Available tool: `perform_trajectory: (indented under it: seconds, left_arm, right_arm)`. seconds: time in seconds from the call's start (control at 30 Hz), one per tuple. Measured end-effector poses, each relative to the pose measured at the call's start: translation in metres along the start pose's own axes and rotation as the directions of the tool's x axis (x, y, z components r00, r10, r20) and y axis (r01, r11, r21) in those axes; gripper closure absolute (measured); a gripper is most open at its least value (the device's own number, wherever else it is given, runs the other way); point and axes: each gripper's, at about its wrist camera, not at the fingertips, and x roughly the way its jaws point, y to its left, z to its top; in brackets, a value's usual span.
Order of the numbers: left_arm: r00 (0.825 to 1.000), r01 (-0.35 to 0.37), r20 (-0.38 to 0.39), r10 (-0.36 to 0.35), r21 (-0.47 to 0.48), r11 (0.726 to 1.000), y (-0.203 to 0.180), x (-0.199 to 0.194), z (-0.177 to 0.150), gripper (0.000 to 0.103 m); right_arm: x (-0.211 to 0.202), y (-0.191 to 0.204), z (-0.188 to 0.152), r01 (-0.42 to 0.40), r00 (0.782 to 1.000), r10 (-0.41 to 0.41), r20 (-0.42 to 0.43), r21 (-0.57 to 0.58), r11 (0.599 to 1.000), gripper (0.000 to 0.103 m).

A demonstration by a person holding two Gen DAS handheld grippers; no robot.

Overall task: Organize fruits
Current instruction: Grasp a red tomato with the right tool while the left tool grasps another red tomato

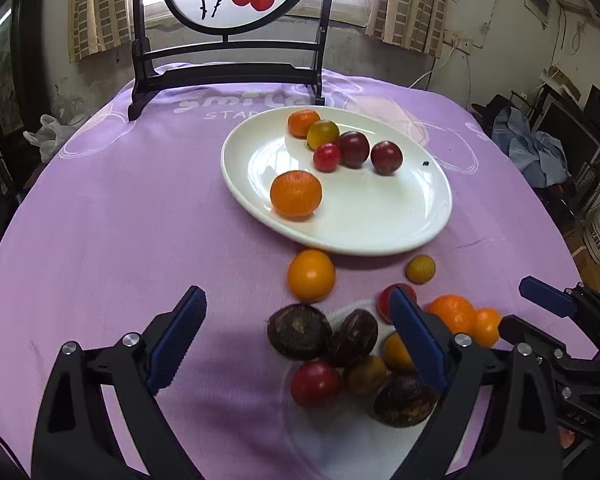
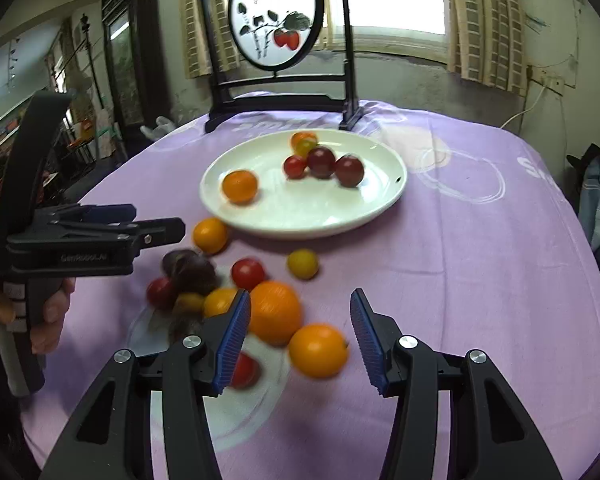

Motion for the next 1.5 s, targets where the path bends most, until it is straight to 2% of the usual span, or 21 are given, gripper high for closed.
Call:
perform_trajectory:
  seconds: [0.23, 0.43, 0.63, 0.77, 0.87, 1.03, 1.1, 1.13, 1.17, 1.23, 1.3, 1.37, 1.43, 1.5]
  left_arm:
    - [0.999, -0.032, 0.013, 0.031, 0.028, 0.999, 0.002, -0.011, -0.030, 0.010]
    - [1.000, -0.022, 0.023, 0.021, 0.055, 0.998, 0.004, -0.013, -0.042, 0.009]
    - [1.000, -0.005, 0.014, 0.004, 0.067, 0.998, 0.012, -0.008, -0.046, 0.009]
    - [1.000, -0.001, -0.031, 0.004, 0.074, 0.997, 0.014, 0.000, -0.048, 0.009]
    - [0.998, 0.001, -0.064, 0.004, 0.075, 0.997, 0.014, 0.005, -0.051, 0.009]
    - [0.999, -0.013, -0.048, 0.019, 0.112, 0.994, 0.005, 0.009, -0.055, 0.009]
    - [0.999, -0.020, -0.046, 0.026, 0.121, 0.992, 0.002, 0.013, -0.055, 0.014]
    - [0.998, -0.024, -0.053, 0.030, 0.123, 0.992, 0.001, 0.015, -0.056, 0.025]
    - [0.998, -0.011, -0.065, 0.020, 0.123, 0.992, 0.000, 0.018, -0.056, 0.030]
    - [0.997, 0.003, -0.082, 0.006, 0.109, 0.994, -0.002, 0.023, -0.054, 0.037]
    - [0.997, -0.025, -0.067, 0.033, 0.121, 0.992, -0.007, 0.026, -0.054, 0.041]
    - [0.999, 0.000, -0.050, 0.007, 0.142, 0.990, -0.013, 0.025, -0.055, 0.062]
    - [0.999, 0.018, -0.042, -0.012, 0.164, 0.986, -0.017, 0.023, -0.057, 0.074]
    - [0.999, 0.013, -0.037, -0.006, 0.176, 0.984, -0.018, 0.023, -0.058, 0.074]
  right_arm:
    - [-0.007, 0.023, -0.031, -0.026, 0.999, 0.023, -0.040, -0.079, 0.997, 0.051]
    - [0.002, 0.040, -0.043, -0.030, 0.995, 0.016, -0.101, -0.134, 0.991, 0.051]
    - [0.028, 0.054, -0.043, 0.001, 0.985, -0.034, -0.167, -0.194, 0.981, 0.064]
    - [0.035, 0.056, -0.037, -0.011, 0.987, -0.022, -0.160, -0.205, 0.979, 0.072]
    - [0.034, 0.053, -0.039, -0.024, 0.990, -0.003, -0.142, -0.187, 0.982, 0.073]
    - [0.025, 0.041, -0.037, -0.055, 0.992, 0.038, -0.122, -0.139, 0.989, 0.073]
    - [0.022, 0.039, -0.037, -0.057, 0.992, 0.041, -0.119, -0.130, 0.990, 0.073]
    - [0.022, 0.039, -0.037, -0.053, 0.992, 0.038, -0.119, -0.132, 0.990, 0.073]
    - [0.022, 0.039, -0.036, -0.051, 0.992, 0.035, -0.119, -0.134, 0.990, 0.073]
    - [0.020, 0.041, -0.036, -0.046, 0.994, 0.031, -0.109, -0.139, 0.989, 0.073]
    - [0.019, 0.041, -0.036, -0.044, 0.994, 0.030, -0.102, -0.144, 0.989, 0.073]
    - [0.018, 0.042, -0.036, -0.035, 0.995, 0.020, -0.098, -0.151, 0.988, 0.073]
    - [0.016, 0.041, -0.036, -0.024, 0.996, 0.011, -0.089, -0.151, 0.988, 0.073]
    - [0.013, 0.039, -0.035, -0.015, 0.997, 0.004, -0.074, -0.147, 0.989, 0.073]
